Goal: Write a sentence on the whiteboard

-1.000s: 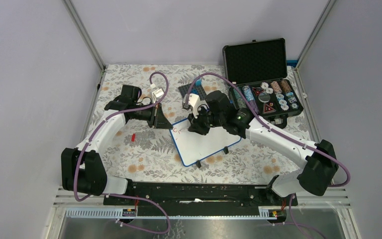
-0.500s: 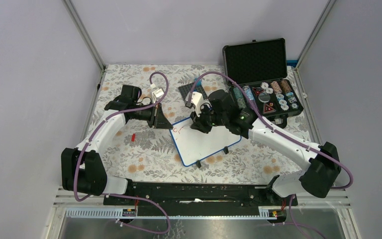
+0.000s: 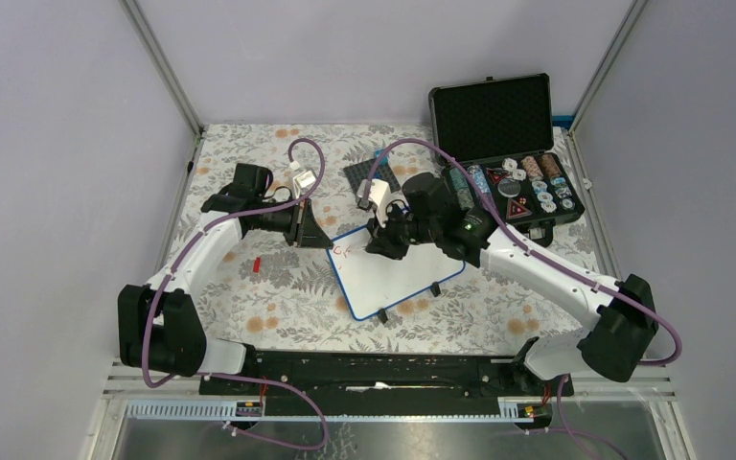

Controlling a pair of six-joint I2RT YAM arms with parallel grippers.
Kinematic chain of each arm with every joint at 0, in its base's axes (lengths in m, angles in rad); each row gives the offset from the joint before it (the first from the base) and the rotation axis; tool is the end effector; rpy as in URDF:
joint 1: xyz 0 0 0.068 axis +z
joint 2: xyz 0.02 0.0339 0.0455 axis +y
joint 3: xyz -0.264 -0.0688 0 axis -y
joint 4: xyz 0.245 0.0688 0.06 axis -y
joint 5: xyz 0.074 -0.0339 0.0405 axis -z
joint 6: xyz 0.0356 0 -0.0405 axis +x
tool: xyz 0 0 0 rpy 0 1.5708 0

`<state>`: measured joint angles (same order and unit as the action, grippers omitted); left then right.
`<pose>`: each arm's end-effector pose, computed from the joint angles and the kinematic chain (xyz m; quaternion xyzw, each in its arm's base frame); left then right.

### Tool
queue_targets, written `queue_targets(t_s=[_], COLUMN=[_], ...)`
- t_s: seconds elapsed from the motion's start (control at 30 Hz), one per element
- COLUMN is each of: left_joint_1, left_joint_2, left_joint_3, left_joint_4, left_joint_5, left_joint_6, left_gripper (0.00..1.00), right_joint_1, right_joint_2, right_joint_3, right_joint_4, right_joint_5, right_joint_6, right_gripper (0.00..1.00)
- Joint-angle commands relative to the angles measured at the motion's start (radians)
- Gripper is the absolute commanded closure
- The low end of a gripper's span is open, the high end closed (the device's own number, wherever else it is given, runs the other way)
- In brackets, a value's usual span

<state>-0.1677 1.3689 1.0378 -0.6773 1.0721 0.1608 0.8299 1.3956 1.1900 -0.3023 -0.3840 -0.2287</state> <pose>0.2578 -0.0754 0.2722 0.2749 0.7917 -0.4915 0.2369 0.2059 0.2448 0.3301 -0.5108 0.6816 0.3044 0.4265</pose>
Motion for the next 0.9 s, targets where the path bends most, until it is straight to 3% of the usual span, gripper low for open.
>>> queue_targets(t_s=[0.0,0.87], left_joint_1=[-0.004,-0.004], left_joint_2=[-0.028,-0.027], left_joint_3=[-0.009,-0.015], left_joint_4=[0.004,0.004], left_joint_5=[0.007,0.008], left_joint_6=[0.016,0.022], left_gripper=[1.00,1.00], right_joint_1=[-0.003,-0.004], right_joint_2=[-0.002,0.028], right_joint_3=[0.040,0.071], right_joint_4=[0.030,0.056], right_joint_5=[0.009,0.035], right_joint_6=[-0.003,0.015], right_gripper=[1.00,1.00])
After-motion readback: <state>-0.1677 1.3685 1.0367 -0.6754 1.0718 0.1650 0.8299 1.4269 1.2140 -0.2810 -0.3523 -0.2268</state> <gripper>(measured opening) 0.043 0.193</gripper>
